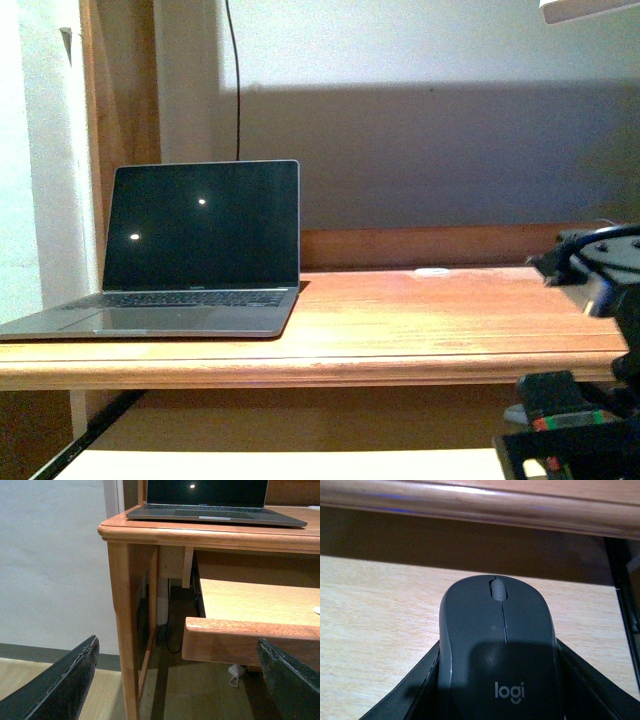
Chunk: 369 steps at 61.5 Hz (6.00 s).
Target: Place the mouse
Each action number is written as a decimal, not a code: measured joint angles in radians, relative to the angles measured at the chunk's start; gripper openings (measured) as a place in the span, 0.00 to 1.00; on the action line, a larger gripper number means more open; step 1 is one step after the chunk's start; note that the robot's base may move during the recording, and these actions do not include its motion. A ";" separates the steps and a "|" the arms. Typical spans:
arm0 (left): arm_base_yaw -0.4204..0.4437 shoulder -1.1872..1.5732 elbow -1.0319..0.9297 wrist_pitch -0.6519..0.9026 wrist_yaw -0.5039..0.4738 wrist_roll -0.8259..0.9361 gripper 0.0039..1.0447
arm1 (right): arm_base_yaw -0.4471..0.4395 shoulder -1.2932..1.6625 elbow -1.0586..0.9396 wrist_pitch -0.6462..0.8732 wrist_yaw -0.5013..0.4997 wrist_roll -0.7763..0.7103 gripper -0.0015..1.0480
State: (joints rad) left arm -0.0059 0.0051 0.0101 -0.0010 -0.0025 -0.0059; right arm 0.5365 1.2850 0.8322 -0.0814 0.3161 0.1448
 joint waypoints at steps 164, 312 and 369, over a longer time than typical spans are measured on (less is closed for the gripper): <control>0.000 0.000 0.000 0.000 0.000 0.001 0.93 | -0.113 0.252 0.448 0.180 -0.316 -0.119 0.93; 0.000 0.000 0.000 0.000 0.000 0.001 0.93 | -0.171 0.232 -0.249 0.578 -0.697 -0.183 0.93; 0.000 0.000 0.000 0.000 0.000 0.001 0.93 | -0.036 0.502 0.051 0.627 -0.523 -0.063 0.93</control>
State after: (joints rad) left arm -0.0055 0.0051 0.0101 -0.0010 -0.0025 -0.0051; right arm 0.5003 1.7870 0.8829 0.5453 -0.2066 0.0822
